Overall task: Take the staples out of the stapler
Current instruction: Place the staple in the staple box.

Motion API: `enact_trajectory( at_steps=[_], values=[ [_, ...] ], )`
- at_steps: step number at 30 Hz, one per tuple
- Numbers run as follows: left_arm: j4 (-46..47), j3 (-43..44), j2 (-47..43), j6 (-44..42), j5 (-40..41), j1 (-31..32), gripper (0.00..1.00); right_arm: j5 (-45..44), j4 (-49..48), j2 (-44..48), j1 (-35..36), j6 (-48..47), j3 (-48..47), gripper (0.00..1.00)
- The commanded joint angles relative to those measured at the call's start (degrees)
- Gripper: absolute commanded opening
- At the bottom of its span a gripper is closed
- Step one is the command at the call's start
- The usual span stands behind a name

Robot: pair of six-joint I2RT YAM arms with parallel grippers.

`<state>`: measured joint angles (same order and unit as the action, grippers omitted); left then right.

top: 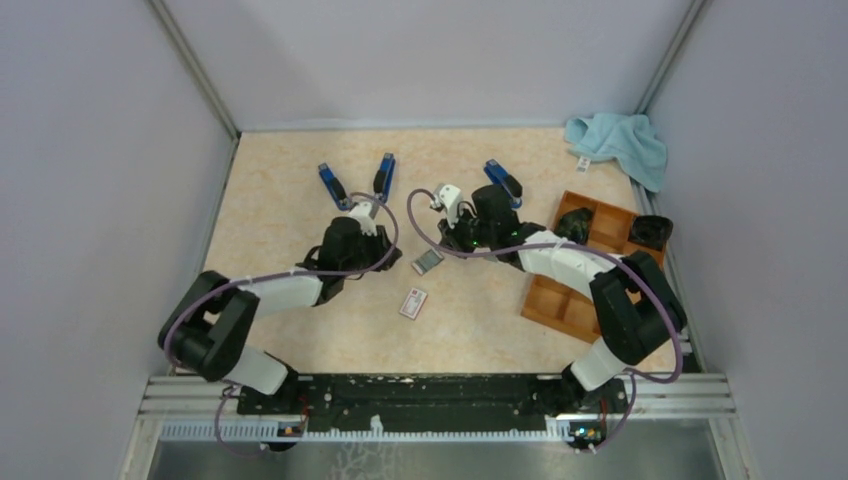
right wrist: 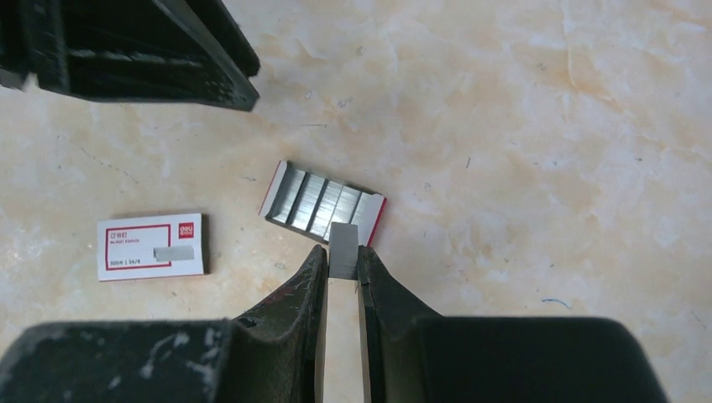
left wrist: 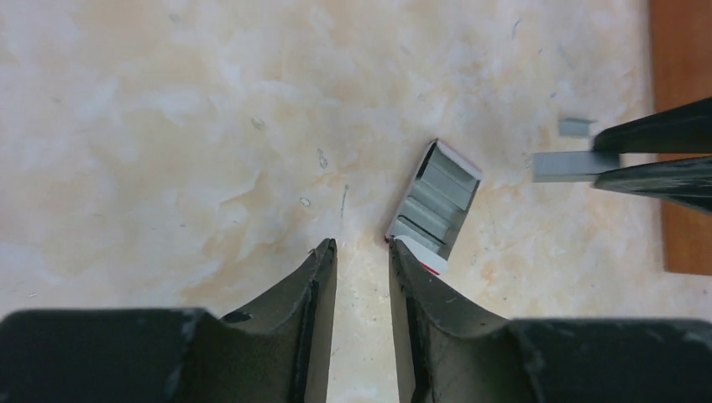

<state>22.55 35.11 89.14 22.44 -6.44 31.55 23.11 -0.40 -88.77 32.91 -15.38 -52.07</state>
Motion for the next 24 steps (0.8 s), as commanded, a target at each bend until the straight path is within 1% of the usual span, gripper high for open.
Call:
enact_trajectory(
  at_steps=[1,4,7,9,12,15,19,22,24],
  values=[
    [9.48,-6.46,-10.81,0.23,3.93,-0.44,0.38,-2.15,-4.03,-1.13,2.13,-1.44,0.04,0.1],
    [8.58,-8.54,-14.85,-0.05,3.83,-0.44,0.43,-2.5,-3.96,-1.57,3.1,-0.86,-0.4,0.1],
    [6.06,-9.07,-16.81,0.23,1.83,-0.43,0.44,-2.13,-3.85,-1.17,3.41,0.35,-0.52,0.1],
    [6.49,-11.1,-18.64,1.8,0.77,-0.44,0.43,-2.32,-4.26,-0.89,4.29,0.77,0.07,0.1],
    [8.75,-15.96,-23.29,5.28,-0.38,-0.44,0.44,-4.22,-5.72,-1.31,6.32,0.49,1.03,0.1],
    [12.0,-21.49,-29.84,9.86,-1.95,-0.43,0.45,-7.05,-7.42,-1.94,8.1,0.48,1.39,0.1],
    [17.15,-29.51,-36.81,15.76,-1.92,-0.43,0.45,-9.77,-8.46,-3.49,8.69,0.43,0.77,0.1],
    [20.74,-34.33,-40.38,18.06,-1.48,-0.44,0.45,-10.9,-8.54,-4.99,8.84,0.36,0.1,0.1],
    [20.98,-35.85,-42.18,18.65,-1.01,-0.44,0.45,-11.51,-8.65,-5.35,8.88,0.31,0.09,0.1]
  ],
)
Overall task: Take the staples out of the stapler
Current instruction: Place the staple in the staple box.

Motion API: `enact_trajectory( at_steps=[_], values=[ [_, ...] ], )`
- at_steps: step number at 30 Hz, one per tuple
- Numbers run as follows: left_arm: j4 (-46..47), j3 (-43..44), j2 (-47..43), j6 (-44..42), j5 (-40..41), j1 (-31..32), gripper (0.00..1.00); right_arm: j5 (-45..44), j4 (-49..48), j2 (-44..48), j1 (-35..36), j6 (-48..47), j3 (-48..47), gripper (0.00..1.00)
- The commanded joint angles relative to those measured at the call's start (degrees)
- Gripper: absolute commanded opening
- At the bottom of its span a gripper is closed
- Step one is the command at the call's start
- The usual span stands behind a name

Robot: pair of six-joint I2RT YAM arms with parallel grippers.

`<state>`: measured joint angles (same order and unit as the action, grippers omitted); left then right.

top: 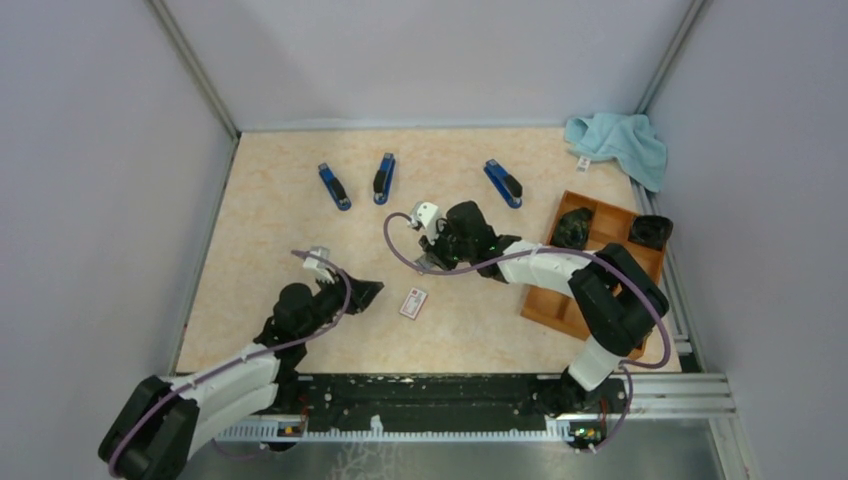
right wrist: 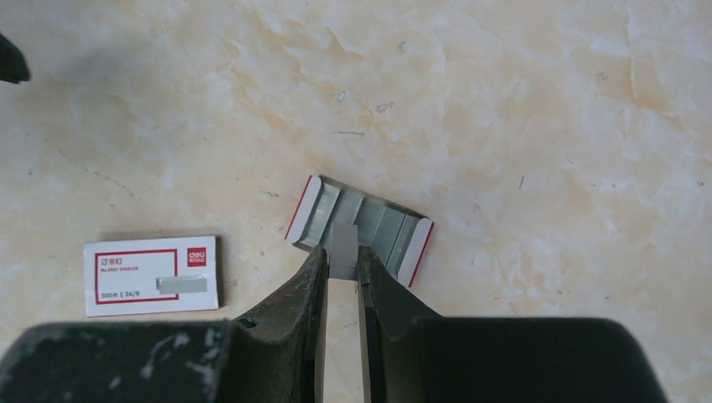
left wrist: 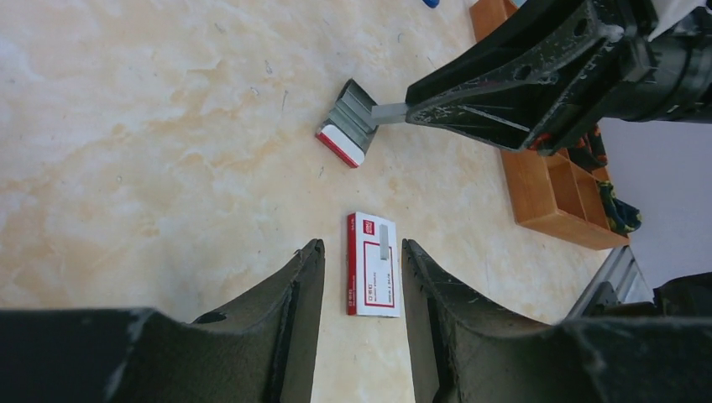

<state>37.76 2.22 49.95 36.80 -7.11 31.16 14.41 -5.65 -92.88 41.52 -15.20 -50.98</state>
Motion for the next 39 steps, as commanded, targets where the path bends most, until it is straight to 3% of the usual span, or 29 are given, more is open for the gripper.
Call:
enact_trajectory(
  at_steps=[1,8,17,39],
  values=[
    [5.83,-3.43,-3.62,4.41,-0.09,-0.02,0.45,-3.12,-3.52,-1.25,0.39,0.05,-0.97,0.1],
    [16.82,-8.98,-1.67,8.98,3.28,0.32,0.45,-4.39,-4.85,-3.45,1.23,-0.34,-1.08,0.1],
    [21.65,-9.56,5.73,7.73,8.1,2.86,0.45,-4.97,-5.26,-4.77,1.38,-0.57,-1.48,0.1],
    [14.22,-8.82,-0.02,5.41,9.14,2.86,0.48,-7.2,-7.96,-6.08,2.82,-0.19,-2.45,0.1]
  ],
)
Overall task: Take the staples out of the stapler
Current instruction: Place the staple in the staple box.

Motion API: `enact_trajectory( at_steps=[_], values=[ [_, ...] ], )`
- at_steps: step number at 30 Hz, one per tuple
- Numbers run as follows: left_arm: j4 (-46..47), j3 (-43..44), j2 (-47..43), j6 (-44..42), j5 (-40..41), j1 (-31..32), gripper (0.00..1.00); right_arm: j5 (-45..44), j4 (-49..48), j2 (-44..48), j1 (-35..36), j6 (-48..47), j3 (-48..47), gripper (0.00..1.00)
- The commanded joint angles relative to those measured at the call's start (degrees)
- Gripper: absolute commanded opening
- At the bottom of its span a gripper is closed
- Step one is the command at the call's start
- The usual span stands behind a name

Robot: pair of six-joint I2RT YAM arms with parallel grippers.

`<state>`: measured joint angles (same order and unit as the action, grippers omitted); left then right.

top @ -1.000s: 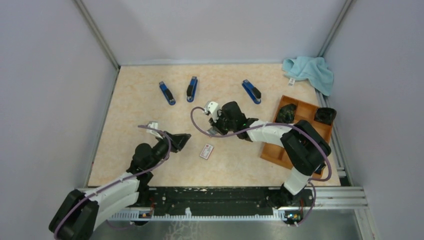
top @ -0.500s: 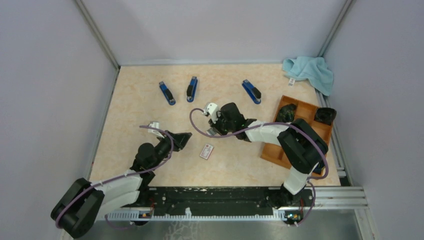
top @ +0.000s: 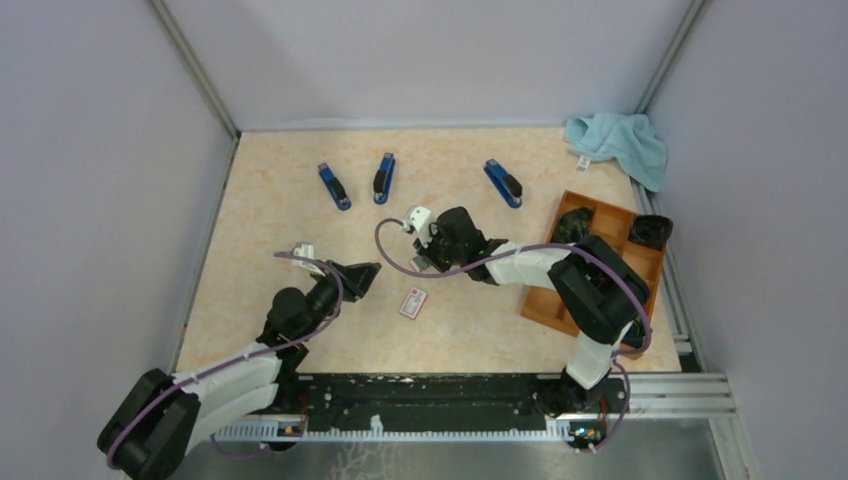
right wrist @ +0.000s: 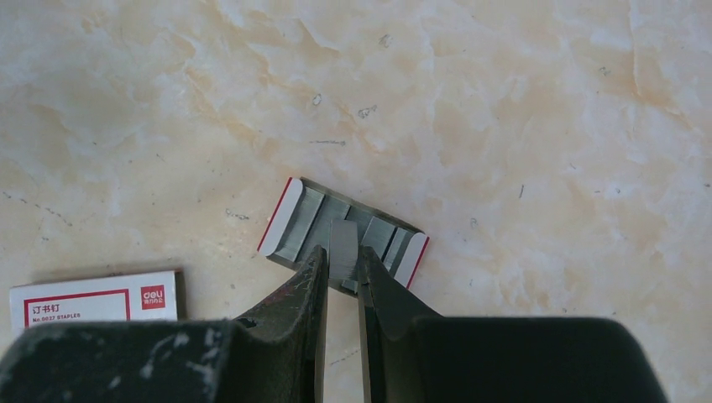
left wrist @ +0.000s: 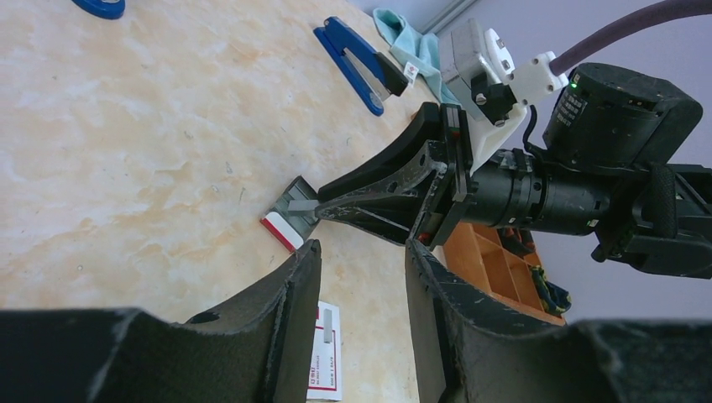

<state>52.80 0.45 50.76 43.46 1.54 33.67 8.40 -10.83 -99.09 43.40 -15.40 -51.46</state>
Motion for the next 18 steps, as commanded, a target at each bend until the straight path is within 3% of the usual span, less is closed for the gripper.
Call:
enact_trajectory(
  at_steps=[1,18],
  values=[
    [-0.91,-7.04,-0.94,-1.34,0.48,0.34,0.48,-1.37,-3.1,0.34,0.98,0.06,-1.83,0.1],
    [-3.25,-7.04,-3.08,-2.02,0.66,0.34,0.49,-4.71,-5.32,-1.06,2.39,0.65,-1.95,0.1]
  ],
)
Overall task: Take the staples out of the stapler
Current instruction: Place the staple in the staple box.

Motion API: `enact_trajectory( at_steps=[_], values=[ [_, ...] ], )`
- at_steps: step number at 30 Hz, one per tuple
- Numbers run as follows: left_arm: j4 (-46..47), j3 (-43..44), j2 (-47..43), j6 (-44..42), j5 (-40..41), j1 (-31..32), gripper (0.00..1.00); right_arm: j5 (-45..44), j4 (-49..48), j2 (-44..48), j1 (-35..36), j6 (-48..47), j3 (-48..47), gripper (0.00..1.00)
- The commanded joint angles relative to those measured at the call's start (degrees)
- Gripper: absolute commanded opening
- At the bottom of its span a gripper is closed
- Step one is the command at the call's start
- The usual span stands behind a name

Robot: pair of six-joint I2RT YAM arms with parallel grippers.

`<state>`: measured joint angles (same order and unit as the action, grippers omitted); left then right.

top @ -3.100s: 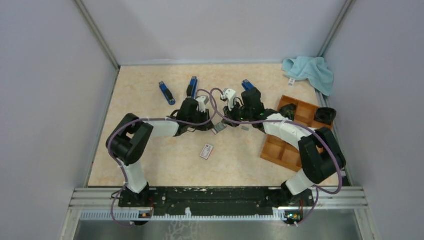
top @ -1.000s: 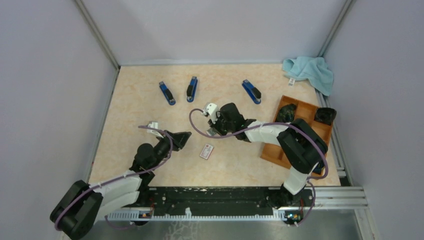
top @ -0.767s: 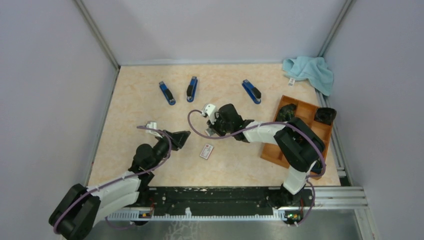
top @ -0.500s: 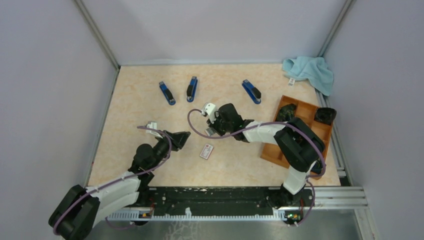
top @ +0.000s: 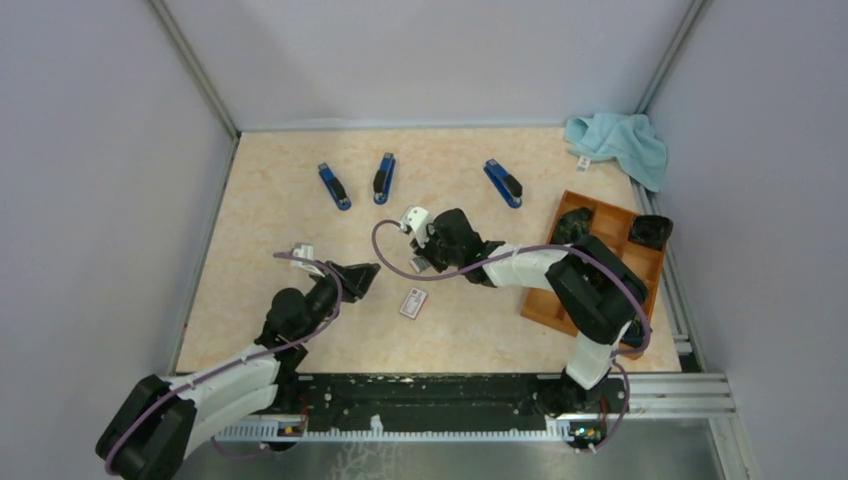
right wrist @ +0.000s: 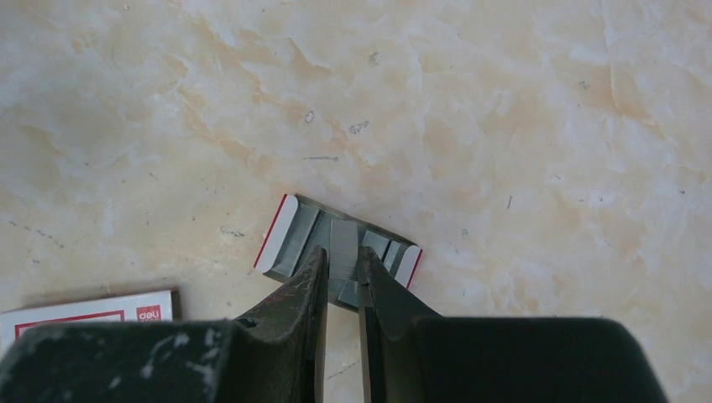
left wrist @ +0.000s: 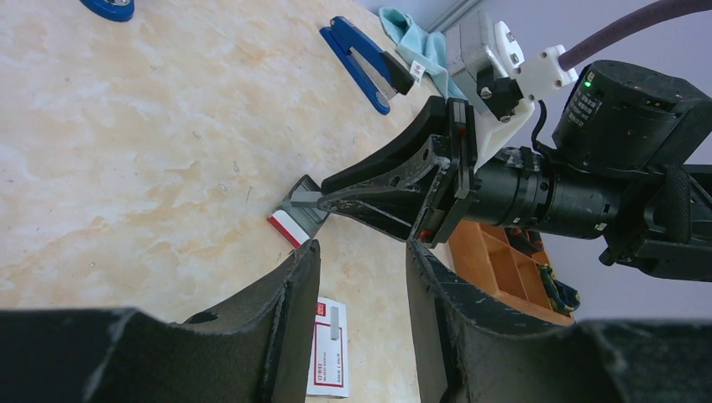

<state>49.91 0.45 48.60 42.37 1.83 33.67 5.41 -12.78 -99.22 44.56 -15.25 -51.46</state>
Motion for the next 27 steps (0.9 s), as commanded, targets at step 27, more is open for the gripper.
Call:
enact_trajectory(
  at_steps=[27],
  values=[
    [-2.21,-7.4,-3.45,-1.66,1.12,0.34,0.5,-3.7,-4.19,-1.4,2.2,0.97,-0.66,0.12]
  ],
)
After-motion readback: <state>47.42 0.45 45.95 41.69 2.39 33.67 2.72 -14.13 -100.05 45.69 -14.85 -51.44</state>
